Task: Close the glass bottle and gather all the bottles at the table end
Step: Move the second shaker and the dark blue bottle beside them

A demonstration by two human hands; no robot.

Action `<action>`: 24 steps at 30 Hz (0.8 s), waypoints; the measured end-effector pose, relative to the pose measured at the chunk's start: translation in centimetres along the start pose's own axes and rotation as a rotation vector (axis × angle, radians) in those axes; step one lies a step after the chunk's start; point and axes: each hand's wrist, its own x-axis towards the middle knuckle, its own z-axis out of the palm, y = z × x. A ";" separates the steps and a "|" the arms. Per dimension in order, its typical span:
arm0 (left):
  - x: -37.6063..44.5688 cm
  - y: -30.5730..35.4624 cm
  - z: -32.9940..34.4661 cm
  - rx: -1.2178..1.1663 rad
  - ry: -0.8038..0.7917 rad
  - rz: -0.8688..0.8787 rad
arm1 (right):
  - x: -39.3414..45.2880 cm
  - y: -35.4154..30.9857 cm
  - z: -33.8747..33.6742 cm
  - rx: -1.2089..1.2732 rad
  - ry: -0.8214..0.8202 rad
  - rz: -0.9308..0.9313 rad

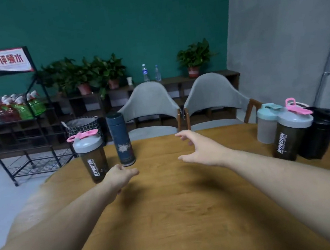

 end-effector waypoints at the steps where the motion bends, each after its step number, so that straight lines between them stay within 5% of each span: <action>1: 1.1 -1.2 -1.4 -0.019 0.052 -0.030 | 1.6 -0.8 1.1 0.002 -0.010 -0.004; 9: 6.8 -4.9 -5.9 -0.144 0.468 -0.074 | 10.5 -3.7 7.8 0.086 0.001 0.061; 24: 14.2 -6.1 -7.3 -0.421 0.485 0.276 | 25.0 -7.3 15.9 0.393 0.115 0.170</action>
